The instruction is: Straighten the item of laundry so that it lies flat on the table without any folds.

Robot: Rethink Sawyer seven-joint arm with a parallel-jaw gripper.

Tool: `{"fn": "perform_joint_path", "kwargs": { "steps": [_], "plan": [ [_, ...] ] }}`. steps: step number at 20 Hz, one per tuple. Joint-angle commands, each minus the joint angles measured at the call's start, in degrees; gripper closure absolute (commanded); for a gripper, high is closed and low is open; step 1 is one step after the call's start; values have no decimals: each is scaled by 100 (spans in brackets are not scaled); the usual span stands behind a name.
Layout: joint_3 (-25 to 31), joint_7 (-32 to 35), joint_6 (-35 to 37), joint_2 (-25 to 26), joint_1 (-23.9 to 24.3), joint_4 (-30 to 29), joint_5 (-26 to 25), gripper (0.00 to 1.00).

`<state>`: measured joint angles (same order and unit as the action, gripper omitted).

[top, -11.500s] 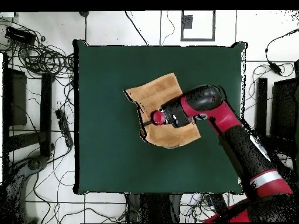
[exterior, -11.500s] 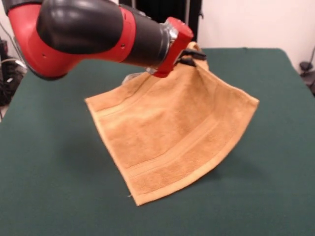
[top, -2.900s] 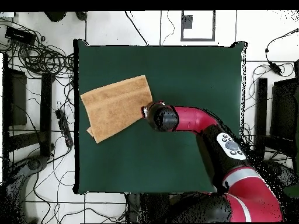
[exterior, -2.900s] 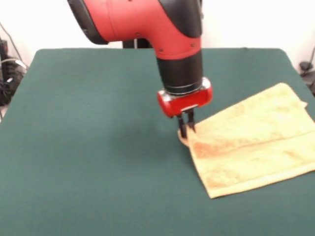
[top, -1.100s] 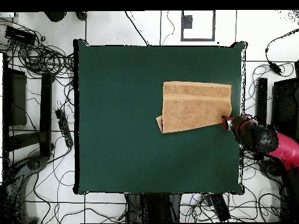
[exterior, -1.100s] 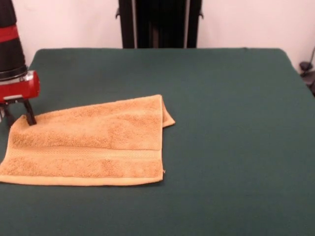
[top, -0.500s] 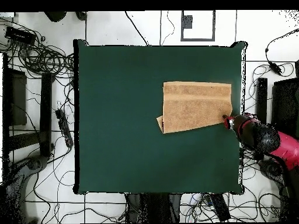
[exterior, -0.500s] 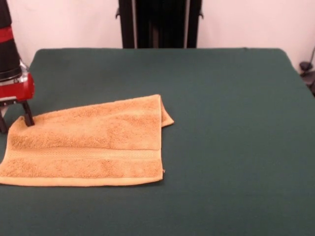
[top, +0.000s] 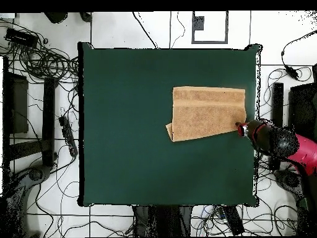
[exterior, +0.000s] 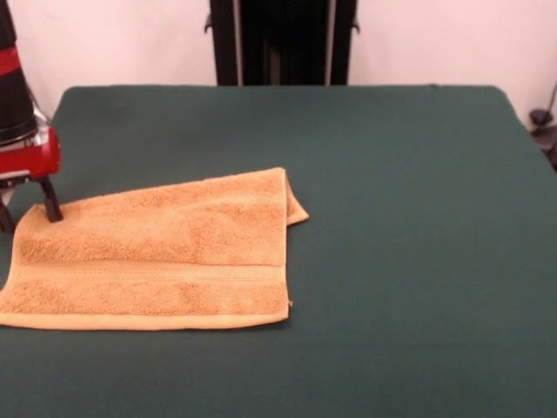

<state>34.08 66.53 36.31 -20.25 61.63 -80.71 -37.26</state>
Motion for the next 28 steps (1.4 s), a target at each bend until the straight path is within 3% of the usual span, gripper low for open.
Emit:
{"fn": "perform_joint_path", "kwargs": {
  "steps": [1,7,12,24,28],
  "plan": [
    [351,-1408,840,55,-520,4,-128,0],
    [563,-1681,1717,-177,-406,-5,191,0],
    [568,-1239,1817,-53,-564,29,260,0],
    [417,276,747,126,-1345,152,278,0],
    [844,90,269,223,-1191,-48,597,0]
  ]
}}
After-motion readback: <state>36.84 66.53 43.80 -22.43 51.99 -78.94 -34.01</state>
